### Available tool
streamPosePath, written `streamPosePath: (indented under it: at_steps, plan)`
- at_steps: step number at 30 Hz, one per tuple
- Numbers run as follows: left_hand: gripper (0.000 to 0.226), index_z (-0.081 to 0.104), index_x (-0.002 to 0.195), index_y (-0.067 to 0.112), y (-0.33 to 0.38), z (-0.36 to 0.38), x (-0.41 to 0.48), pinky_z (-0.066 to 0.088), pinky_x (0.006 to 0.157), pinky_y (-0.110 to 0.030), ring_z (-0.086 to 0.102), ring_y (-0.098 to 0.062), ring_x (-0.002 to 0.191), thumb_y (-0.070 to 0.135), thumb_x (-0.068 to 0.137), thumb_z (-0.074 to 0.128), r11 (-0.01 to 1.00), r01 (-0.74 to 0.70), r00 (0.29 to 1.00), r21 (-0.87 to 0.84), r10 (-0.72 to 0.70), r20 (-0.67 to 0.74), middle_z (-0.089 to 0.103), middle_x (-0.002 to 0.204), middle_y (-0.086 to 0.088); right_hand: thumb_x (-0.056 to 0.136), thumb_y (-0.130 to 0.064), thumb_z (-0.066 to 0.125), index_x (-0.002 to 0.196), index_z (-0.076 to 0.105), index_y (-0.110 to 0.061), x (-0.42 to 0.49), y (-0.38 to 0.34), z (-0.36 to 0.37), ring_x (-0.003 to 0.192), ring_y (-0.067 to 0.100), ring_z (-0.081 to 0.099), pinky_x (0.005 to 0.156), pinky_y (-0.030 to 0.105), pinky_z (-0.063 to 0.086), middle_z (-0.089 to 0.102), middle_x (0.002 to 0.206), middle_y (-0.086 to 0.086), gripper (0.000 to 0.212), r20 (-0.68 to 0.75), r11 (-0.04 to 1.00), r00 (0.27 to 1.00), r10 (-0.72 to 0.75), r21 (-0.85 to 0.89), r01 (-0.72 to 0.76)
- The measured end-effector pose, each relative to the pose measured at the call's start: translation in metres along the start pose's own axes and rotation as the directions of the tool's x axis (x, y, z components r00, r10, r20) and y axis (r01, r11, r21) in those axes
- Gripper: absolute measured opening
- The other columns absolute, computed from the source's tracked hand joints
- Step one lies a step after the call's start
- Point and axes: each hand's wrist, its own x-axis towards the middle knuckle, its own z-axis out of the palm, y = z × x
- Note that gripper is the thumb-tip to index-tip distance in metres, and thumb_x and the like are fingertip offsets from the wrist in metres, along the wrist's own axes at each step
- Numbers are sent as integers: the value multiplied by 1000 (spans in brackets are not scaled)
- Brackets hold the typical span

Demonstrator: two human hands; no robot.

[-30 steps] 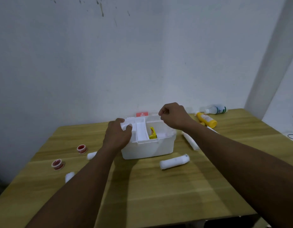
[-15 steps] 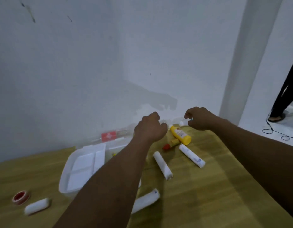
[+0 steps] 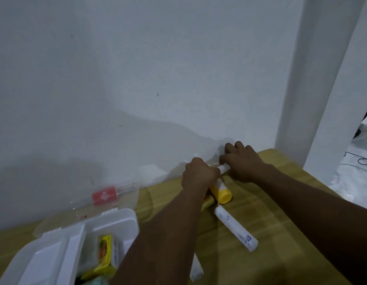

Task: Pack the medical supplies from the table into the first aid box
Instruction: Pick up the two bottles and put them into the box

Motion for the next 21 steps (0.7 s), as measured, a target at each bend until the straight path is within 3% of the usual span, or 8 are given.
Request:
streamPosePath:
  at_steps: [5, 7, 9, 11, 14, 17, 21]
  plan:
    - [41, 64, 98, 10, 5, -19, -8, 62, 79, -42, 71, -32, 87, 40, 73, 77, 986, 11, 999, -167, -19, -50, 72, 101, -12, 92, -32, 56, 131, 53, -31, -19, 4, -17, 118, 26, 47, 90, 40, 37, 51, 129, 0, 39, -89, 998, 995, 36, 50, -32]
    - [37, 71, 89, 10, 9, -37, -20, 61, 81, -41, 72, -30, 86, 40, 72, 82, 979, -53, 996, -197, 37, -85, 75, 94, -11, 92, -36, 59, 127, 58, -29, -28, 7, -38, 113, 27, 53, 89, 40, 39, 57, 124, 0, 36, -140, 975, 985, 100, 213, -68]
    - [28, 70, 78, 11, 12, -59, -37, 59, 83, -38, 71, -28, 91, 36, 76, 83, 967, -144, 980, -209, 111, -163, 75, 93, -10, 87, -37, 66, 114, 66, -23, -40, 5, -67, 102, 26, 60, 84, 39, 46, 64, 112, 2, 30, -181, 873, 965, 187, 481, -79]
    - [23, 68, 76, 16, 16, -88, -59, 56, 83, -34, 69, -27, 94, 34, 78, 82, 947, -237, 950, -218, 178, -257, 74, 94, -9, 83, -36, 73, 103, 70, -16, -49, 0, -99, 93, 26, 63, 80, 39, 51, 69, 101, 5, 29, -220, 781, 943, 248, 621, -60]
    - [23, 70, 81, 18, 15, -141, -90, 58, 83, -37, 69, -25, 91, 36, 77, 83, 918, -330, 900, -219, 237, -365, 72, 91, -6, 80, -38, 76, 96, 73, -11, -59, -20, -152, 91, 24, 64, 77, 37, 51, 72, 95, 7, 31, -257, 729, 927, 272, 684, -24]
    - [23, 68, 72, 22, -2, -195, -110, 61, 81, -45, 72, -29, 87, 37, 72, 86, 911, -370, 868, -182, 269, -418, 74, 88, -8, 80, -38, 77, 94, 73, -8, -67, -53, -198, 89, 22, 63, 71, 32, 46, 71, 93, 8, 33, -289, 681, 927, 240, 730, 52]
    - [21, 67, 73, 25, -43, -245, -133, 61, 82, -46, 72, -28, 88, 32, 73, 87, 927, -341, 870, -155, 249, -426, 74, 90, -8, 80, -35, 78, 94, 72, -5, -79, -111, -232, 87, 24, 66, 73, 39, 53, 71, 93, 9, 33, -294, 617, 943, 154, 774, 140]
